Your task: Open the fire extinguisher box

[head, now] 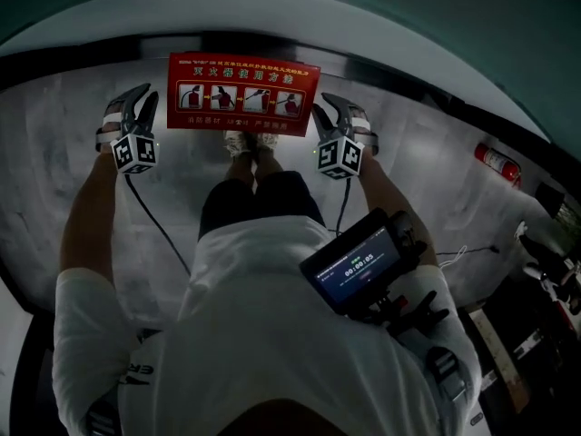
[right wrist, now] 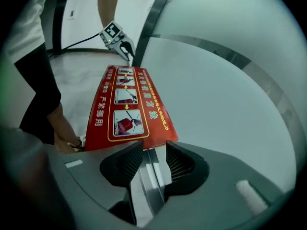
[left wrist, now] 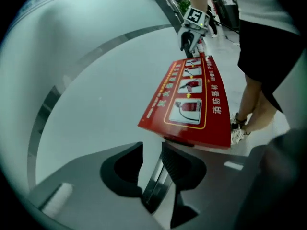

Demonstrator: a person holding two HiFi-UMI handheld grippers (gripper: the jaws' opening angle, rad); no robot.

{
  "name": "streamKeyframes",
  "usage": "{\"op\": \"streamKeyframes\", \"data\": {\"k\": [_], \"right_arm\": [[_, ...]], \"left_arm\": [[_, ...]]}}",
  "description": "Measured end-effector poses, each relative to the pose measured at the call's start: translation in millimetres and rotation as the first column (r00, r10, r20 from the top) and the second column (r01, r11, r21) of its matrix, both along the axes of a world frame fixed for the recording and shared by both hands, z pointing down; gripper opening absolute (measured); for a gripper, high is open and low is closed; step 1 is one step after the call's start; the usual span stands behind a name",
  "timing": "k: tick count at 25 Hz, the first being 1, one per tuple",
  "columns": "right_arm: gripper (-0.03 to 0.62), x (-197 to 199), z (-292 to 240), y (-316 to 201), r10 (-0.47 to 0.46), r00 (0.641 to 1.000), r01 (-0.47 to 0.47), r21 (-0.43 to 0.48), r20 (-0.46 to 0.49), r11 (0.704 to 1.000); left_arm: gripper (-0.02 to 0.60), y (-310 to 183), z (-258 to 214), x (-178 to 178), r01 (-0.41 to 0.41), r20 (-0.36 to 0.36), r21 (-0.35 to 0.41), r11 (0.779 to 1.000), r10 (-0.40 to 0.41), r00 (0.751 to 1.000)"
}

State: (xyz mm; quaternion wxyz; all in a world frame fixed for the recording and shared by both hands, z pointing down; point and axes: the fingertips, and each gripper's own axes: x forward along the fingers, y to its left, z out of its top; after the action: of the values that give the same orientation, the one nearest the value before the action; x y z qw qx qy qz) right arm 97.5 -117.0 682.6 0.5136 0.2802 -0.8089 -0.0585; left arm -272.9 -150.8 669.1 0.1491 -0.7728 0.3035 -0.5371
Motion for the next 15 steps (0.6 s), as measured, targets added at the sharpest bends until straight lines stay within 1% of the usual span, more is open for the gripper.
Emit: {"op": "streamKeyframes", "data": {"k": [2, 4, 7, 8, 11, 15], "right_arm": [[0.185, 4.6, 14.0, 2.8, -0.065, 0.996, 0.066, 0.011, -0.067, 0.998], [0.204, 6.1, 22.5, 4.2, -0.118, 0.987, 0.123, 0.037, -0.106, 0.992], [0.174, 7.7, 29.6, 9.8, -0.175, 0.974, 0.188, 0.083, -0.143, 0.979], [0.225, 11.2, 34.8, 11.8, -0.180, 0.970, 0.195, 0.080, -0.163, 0.978], [0.260, 18.5, 44.9, 14.6, -0.179, 0.964, 0.198, 0.079, -0.196, 0.977], [0.299, 6.8, 46.6, 10.4, -0.206, 0.956, 0.232, 0.108, -0.208, 0.967]], "left_arm": [[0.122, 4.4, 16.3, 1.7, -0.072, 0.052, -0.012, 0.997, 0.072, 0.996], [0.150, 4.2, 29.5, 5.2, -0.120, 0.087, -0.005, 0.993, 0.120, 0.989], [0.187, -1.1, 43.1, 7.4, -0.144, 0.114, 0.031, 0.989, 0.140, 0.984], [0.194, -2.6, 47.6, 7.5, -0.150, 0.121, 0.041, 0.988, 0.144, 0.982], [0.204, -5.3, 52.9, 11.7, -0.169, 0.137, 0.053, 0.984, 0.160, 0.977], [0.221, -12.4, 45.0, 20.3, -0.181, 0.143, 0.072, 0.981, 0.170, 0.975]]}}
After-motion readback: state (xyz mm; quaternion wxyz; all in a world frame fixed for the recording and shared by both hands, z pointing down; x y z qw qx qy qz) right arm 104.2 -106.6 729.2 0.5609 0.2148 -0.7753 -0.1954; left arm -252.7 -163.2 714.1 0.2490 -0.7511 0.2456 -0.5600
